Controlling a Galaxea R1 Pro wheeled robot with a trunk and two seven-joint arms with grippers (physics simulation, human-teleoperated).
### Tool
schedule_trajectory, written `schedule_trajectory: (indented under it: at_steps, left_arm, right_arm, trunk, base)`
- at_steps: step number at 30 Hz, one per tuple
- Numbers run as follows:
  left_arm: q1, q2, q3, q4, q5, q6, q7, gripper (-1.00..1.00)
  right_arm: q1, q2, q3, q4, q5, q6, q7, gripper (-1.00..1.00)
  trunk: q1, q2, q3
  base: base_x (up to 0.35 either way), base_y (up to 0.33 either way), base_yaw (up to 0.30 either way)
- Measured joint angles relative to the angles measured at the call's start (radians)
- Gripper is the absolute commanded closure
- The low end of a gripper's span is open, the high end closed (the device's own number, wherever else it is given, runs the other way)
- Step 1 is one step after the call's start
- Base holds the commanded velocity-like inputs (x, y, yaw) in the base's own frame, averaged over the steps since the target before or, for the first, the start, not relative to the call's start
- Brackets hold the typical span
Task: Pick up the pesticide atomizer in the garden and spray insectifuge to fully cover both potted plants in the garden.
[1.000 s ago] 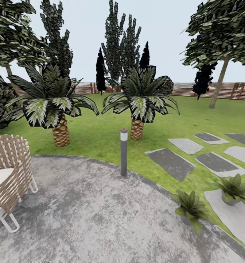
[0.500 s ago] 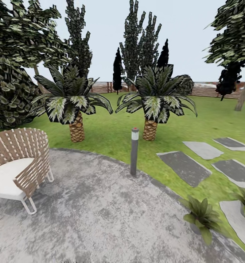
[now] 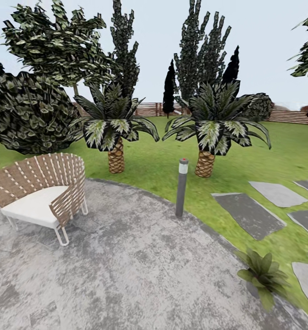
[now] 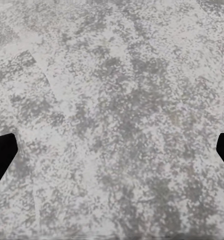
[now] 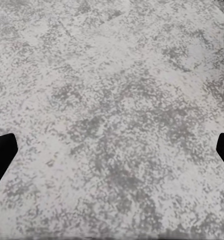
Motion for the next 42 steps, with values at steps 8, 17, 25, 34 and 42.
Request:
schedule_trajectory:
  at_steps: [8, 17, 25, 34, 42]
  left_arm:
    - [0.000, 0.001, 0.002, 0.000, 0.000, 0.000, 0.000, -1.00]
    - [0.000, 0.002, 0.002, 0.000, 0.000, -0.001, 0.000, -1.00]
    - [0.000, 0.002, 0.002, 0.000, 0.000, -0.001, 0.000, -1.00]
    - [0.000, 0.002, 0.002, 0.000, 0.000, -0.001, 0.000, -1.00]
    - [0.000, 0.002, 0.002, 0.000, 0.000, -0.001, 0.000, -1.00]
  right_arm:
    - [0.000, 0.000, 0.001, 0.001, 0.000, 0.000, 0.000, -1.00]
    - [0.000, 0.000, 0.002, 0.002, 0.001, 0.000, 0.000, -1.00]
    - [0.000, 0.000, 0.002, 0.002, 0.002, 0.000, 0.000, -1.00]
    - [0.000, 0.000, 0.002, 0.002, 0.002, 0.000, 0.000, -1.00]
    - [0.000, 0.000, 0.003, 0.002, 0.003, 0.000, 0.000, -1.00]
  trunk:
    - [0.000, 0.000, 0.000]
    - [-0.001, 0.000, 0.000]
    - [0.000, 0.000, 0.000]
    - [-0.001, 0.000, 0.000]
    - [0.000, 0.000, 0.000]
  base:
    - [-0.043, -0.028, 0.281]
    - [-0.001, -0.001, 0.281]
    - [0.000, 0.000, 0.281]
    - [0.000, 0.000, 0.281]
    - [0.000, 0.000, 0.281]
